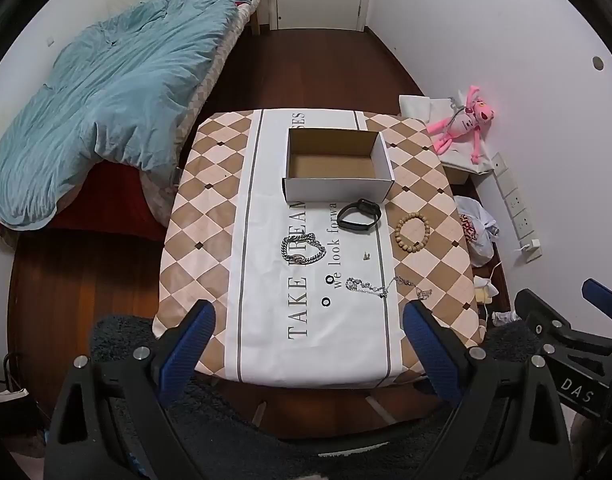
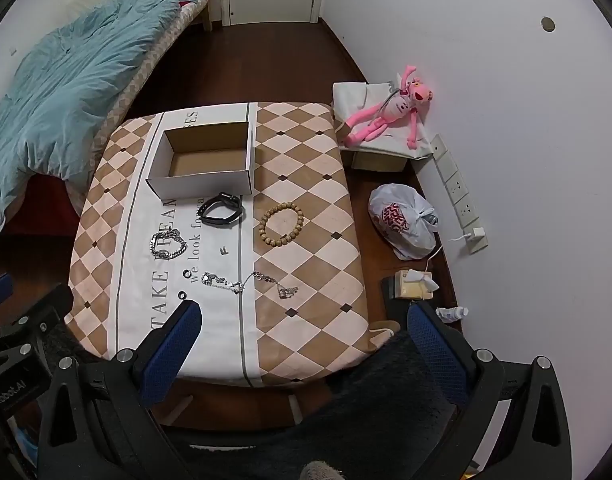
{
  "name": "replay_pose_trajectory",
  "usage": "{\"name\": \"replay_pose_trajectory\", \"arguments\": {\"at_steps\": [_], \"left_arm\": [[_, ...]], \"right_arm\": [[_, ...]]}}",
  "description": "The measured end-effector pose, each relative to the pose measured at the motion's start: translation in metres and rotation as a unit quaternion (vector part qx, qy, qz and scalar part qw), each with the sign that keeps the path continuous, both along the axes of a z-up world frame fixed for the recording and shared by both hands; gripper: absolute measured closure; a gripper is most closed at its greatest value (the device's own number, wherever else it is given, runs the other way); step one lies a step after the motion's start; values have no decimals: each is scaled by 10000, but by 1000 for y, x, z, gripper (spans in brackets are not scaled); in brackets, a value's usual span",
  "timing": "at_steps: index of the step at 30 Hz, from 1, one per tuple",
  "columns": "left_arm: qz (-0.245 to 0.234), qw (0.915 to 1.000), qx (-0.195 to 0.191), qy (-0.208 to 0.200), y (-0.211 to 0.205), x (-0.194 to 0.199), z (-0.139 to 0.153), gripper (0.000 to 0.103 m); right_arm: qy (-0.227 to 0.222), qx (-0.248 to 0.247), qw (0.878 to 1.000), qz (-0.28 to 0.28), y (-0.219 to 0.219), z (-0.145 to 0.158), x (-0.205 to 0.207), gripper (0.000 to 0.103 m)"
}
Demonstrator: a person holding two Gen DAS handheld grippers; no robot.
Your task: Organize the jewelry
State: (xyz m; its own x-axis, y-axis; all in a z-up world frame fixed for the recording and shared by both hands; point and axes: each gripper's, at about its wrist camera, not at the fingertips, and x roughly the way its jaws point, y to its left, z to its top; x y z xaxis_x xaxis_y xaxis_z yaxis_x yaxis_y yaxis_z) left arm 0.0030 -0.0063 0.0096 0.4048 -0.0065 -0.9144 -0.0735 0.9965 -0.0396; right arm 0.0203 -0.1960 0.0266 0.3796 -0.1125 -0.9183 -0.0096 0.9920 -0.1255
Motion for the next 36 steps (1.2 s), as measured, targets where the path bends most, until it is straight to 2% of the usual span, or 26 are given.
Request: {"name": "replay_pose_trajectory", "arguments": {"at_steps": [36], "left_arm": [[4,9999,6,-104,-1,0,14,8]], "right_arm": [[-40,43,10000,2,-3,6,1,0]]}}
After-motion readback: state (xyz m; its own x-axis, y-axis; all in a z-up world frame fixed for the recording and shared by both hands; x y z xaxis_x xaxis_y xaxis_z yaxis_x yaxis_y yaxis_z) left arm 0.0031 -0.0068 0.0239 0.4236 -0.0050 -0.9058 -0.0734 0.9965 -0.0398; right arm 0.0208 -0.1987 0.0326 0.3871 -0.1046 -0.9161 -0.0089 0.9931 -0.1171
